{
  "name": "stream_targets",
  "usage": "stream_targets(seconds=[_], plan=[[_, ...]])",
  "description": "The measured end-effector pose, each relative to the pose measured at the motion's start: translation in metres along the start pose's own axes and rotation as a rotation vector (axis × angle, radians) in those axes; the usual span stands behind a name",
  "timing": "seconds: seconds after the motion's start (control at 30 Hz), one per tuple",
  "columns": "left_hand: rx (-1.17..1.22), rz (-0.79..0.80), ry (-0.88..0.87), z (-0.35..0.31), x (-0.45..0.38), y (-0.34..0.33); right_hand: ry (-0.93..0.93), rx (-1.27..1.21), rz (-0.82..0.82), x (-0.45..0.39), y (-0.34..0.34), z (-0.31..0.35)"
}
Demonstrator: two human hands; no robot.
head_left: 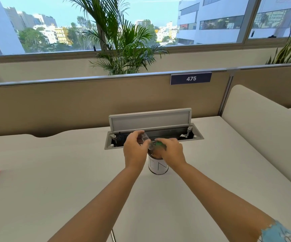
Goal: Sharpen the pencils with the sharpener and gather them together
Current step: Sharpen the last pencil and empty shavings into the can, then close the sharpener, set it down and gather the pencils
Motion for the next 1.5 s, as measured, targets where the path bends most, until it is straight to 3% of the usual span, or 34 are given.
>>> stream_targets(seconds=[0.1,0.17,0.27,0.37,0.43,0.6,0.8,1.03,1.2,1.33,1.5], plan=[[0.018,-0.017,0.063,0.008,-0.002,0.004,-0.065,-0.207,-0.115,-0.003,0.015,-0.004],[0.093,-0.034,0.158,0.018,-0.002,0.007,-0.168,-0.383,-0.086,-0.004,0.017,-0.007],[0.374,-0.031,0.463,0.042,0.003,0.007,-0.429,-0.817,-0.05,0.002,0.012,-0.017],[0.766,0.054,0.827,0.057,0.021,-0.008,-0.713,-1.47,-0.003,0.012,0.001,-0.014],[0.921,0.095,0.937,0.055,0.03,-0.013,-0.864,-1.666,0.057,0.023,-0.004,-0.01],[1.013,0.157,0.98,0.043,0.045,-0.012,-0.99,-1.662,0.195,0.044,-0.01,0.001],[0.991,0.235,0.964,0.033,0.062,0.001,-0.992,-1.68,0.192,0.064,-0.003,0.021],[0.91,0.274,0.922,0.037,0.08,0.038,-0.769,-1.44,0.064,0.087,0.014,0.052],[0.857,0.282,0.912,0.048,0.09,0.076,-0.553,-0.962,-0.026,0.105,0.022,0.086],[0.833,0.286,0.898,0.056,0.096,0.103,-0.448,-0.762,0.005,0.118,0.018,0.12],[0.782,0.315,0.851,0.066,0.099,0.138,-0.392,-0.693,0.065,0.135,-0.001,0.153]])
Point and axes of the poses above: each hand's wrist, its own x-axis away from the middle knuckle, its own y-axis out of the back of the hand, z = x × y, the point moved 9 cm from there along -x, towards the middle knuckle, and after that the axes turned 1 degree about y, right-handed, at the moved point
